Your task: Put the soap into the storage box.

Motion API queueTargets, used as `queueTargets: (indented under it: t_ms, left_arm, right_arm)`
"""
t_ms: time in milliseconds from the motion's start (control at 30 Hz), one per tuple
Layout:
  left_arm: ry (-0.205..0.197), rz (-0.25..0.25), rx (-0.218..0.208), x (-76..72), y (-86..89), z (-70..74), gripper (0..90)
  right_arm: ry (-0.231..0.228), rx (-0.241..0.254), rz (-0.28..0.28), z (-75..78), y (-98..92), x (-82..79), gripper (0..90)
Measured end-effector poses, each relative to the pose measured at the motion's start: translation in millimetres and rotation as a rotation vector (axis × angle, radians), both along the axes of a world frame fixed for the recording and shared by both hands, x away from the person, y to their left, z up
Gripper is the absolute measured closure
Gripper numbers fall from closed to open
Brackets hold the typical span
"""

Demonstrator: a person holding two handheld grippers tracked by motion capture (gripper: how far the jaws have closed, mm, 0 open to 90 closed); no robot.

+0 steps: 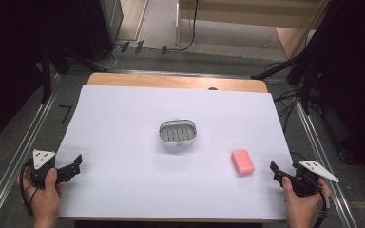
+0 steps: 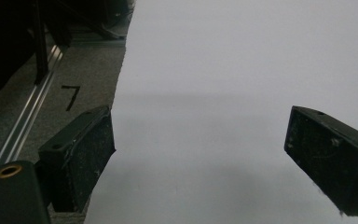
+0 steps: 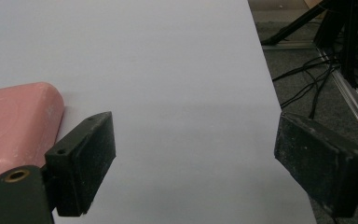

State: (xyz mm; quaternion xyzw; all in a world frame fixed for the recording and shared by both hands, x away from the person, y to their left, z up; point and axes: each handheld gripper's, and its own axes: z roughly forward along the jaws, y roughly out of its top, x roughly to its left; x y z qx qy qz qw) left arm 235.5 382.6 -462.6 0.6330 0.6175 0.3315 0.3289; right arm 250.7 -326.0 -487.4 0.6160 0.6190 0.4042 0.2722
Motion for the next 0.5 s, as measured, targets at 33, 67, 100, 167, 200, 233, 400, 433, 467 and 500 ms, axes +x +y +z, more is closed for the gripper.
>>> queueTargets:
  t_ms: [33, 67, 100, 167, 200, 233, 400, 433, 467, 500]
  left_arm:
    - [0.000, 0.000, 0.000, 0.0, 0.0, 0.0, 8.8]
    - [0.000, 0.000, 0.000, 0.0, 0.0, 0.0, 8.8]
    - [0.000, 0.002, 0.000, -0.1, 0.1, 0.0, 8.8]
    - [-0.001, 0.000, -0.002, -0.2, 0.4, 0.1, 8.8]
    - [0.000, -0.001, -0.002, -0.1, 0.5, 0.1, 8.8]
    - [0.000, 0.002, -0.001, 0.2, 0.3, -0.1, 8.8]
    - [0.006, 0.000, 0.003, 0.7, -0.3, -0.1, 8.8]
    - [0.008, 0.001, 0.002, 0.7, -0.2, 0.0, 8.8]
    - [0.007, 0.002, 0.002, 0.7, -0.2, -0.1, 8.8]
    - [0.007, 0.001, 0.002, 0.7, -0.2, -0.1, 8.8]
  right_arm:
    - [0.002, -0.001, 0.000, 0.1, -0.1, 0.0, 12.9]
    - [0.002, -0.001, 0.000, 0.1, -0.1, 0.0, 12.9]
    - [0.004, -0.002, 0.000, 0.3, 0.0, 0.1, 12.9]
    - [0.012, -0.005, 0.003, 1.9, 0.8, 0.8, 12.9]
    - [0.019, 0.003, 0.003, 2.5, 0.9, 1.2, 13.1]
    - [0.023, 0.005, 0.007, 2.8, 0.5, 1.8, 13.3]
    - [0.065, 0.010, 0.038, 4.9, 3.1, 5.6, 13.9]
    - [0.071, -0.003, 0.041, 5.3, 4.1, 6.2, 14.4]
    - [0.075, -0.015, 0.045, 5.8, 5.3, 6.8, 15.0]
    - [0.089, -0.028, 0.046, 6.4, 7.4, 7.8, 15.7]
